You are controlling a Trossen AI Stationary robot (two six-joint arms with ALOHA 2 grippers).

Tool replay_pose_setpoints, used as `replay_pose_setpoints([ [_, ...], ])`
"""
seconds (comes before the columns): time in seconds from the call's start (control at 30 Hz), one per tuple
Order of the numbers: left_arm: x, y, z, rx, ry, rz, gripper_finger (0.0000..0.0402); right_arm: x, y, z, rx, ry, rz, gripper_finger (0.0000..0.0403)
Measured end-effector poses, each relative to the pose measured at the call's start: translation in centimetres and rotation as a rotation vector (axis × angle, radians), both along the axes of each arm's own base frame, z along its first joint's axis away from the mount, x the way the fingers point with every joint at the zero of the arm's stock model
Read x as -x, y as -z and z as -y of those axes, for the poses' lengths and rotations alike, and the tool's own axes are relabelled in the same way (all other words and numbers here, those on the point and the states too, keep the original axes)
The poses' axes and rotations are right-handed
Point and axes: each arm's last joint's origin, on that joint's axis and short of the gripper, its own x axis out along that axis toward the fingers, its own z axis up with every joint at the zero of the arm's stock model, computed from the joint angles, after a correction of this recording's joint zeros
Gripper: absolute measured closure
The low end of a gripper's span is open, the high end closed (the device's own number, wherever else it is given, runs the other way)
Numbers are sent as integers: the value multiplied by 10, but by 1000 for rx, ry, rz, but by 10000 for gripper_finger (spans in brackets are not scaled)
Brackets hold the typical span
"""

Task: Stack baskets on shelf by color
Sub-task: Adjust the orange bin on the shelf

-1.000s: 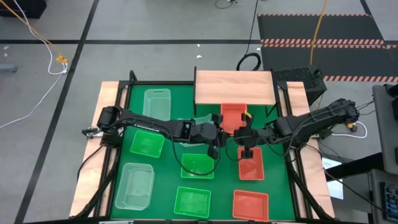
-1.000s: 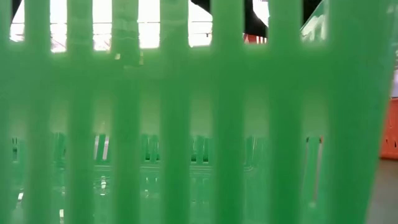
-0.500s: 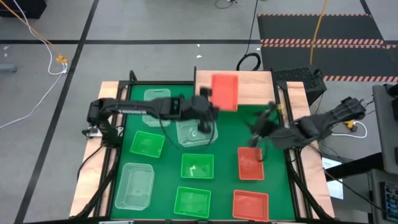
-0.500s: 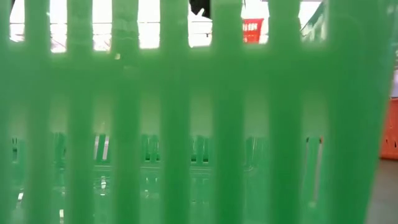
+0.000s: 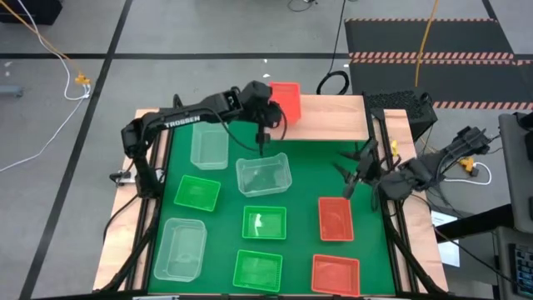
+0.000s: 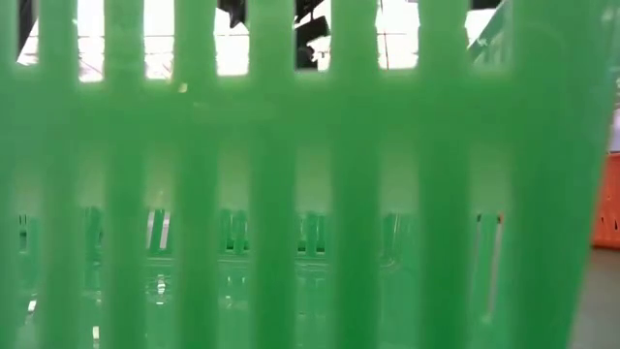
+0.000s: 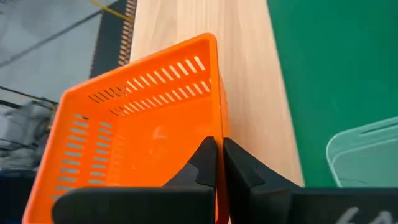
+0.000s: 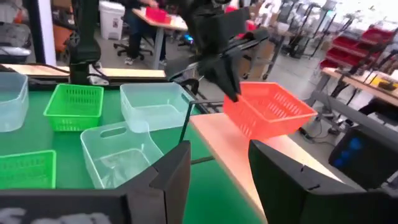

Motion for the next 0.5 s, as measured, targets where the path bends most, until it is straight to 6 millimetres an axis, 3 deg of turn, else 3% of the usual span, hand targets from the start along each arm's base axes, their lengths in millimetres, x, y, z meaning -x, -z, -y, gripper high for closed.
replay_pose_setpoints([
  [0.13,4,5,-3,51,20,-26,385,1,-9,-1,48,-33,89,247],
  [0.27,5,27,-2,61,27,-64,385,6,-12,-3,56,-63,103,247],
  [0.4,8,35,-4,53,-26,-79,387,9,-12,-6,51,-90,108,247],
  [0.5,7,36,-2,67,-50,-66,361,9,-13,-8,45,-101,117,247],
])
